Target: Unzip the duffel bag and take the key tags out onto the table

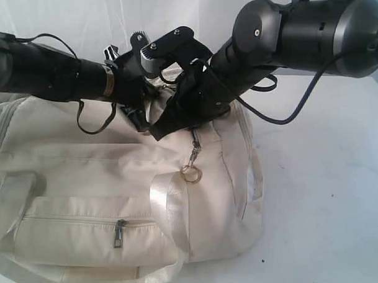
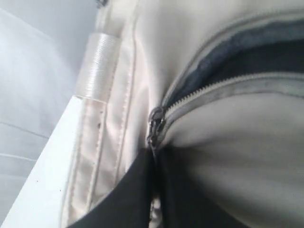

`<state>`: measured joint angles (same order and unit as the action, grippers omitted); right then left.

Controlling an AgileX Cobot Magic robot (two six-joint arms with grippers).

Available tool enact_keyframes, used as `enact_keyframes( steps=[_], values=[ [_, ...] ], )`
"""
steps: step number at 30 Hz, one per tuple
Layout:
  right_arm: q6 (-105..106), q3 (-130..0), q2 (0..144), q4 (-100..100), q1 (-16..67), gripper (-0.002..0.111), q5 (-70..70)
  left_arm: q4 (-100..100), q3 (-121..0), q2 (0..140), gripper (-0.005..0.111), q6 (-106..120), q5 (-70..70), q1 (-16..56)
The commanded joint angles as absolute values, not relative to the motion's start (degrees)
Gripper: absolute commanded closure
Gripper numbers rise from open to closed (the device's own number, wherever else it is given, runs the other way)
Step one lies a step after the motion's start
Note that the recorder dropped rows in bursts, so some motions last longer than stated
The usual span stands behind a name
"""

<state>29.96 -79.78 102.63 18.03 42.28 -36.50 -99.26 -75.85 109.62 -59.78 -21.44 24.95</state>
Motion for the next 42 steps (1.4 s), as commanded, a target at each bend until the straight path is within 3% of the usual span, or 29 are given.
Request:
enact_keyframes(
  steps=[1, 8, 10, 13, 16, 18, 36, 42],
  values=[
    [29.73, -79.88, 102.44, 17.64, 42.15, 0.096, -36.09, -99.95, -75.46, 106.24, 0.107, -65.55, -27.23, 22.46],
    [29.73, -79.88, 102.44, 15.89, 42.15, 0.095, -33.27, -99.95, -75.35, 104.6, 0.107, -69.49, -39.72, 17.06],
    [29.73, -79.88, 102.32, 13.18, 42.15, 0.091, -29.66, -99.95, -75.35, 104.47, 0.107, -70.92, -45.08, 15.09],
    [29.73, -79.98, 102.21, 11.73, 42.15, 0.073, -24.26, -99.95, -75.35, 104.47, 0.107, -70.92, -51.03, 12.82],
    [29.73, -79.98, 102.14, 10.92, 42.15, 0.049, -20.39, -99.95, -75.35, 104.47, 0.107, -70.92, -55.55, 11.4],
    [30.57, -79.98, 102.14, 10.21, 42.26, 0.042, -18.48, -99.95, -75.35, 104.47, 0.107, -70.92, -57.38, 10.69],
    [40.94, -80.59, 109.58, 10.27, 42.26, 0.053, -3.21, -99.95, -75.35, 104.47, 0.107, -70.7, -59.0, 9.81],
    [40.94, -84.25, 112.1, 10.27, 42.26, 0.067, -2.14, -99.95, -75.35, 104.47, 0.107, -70.7, -60.94, 9.81]
  ],
)
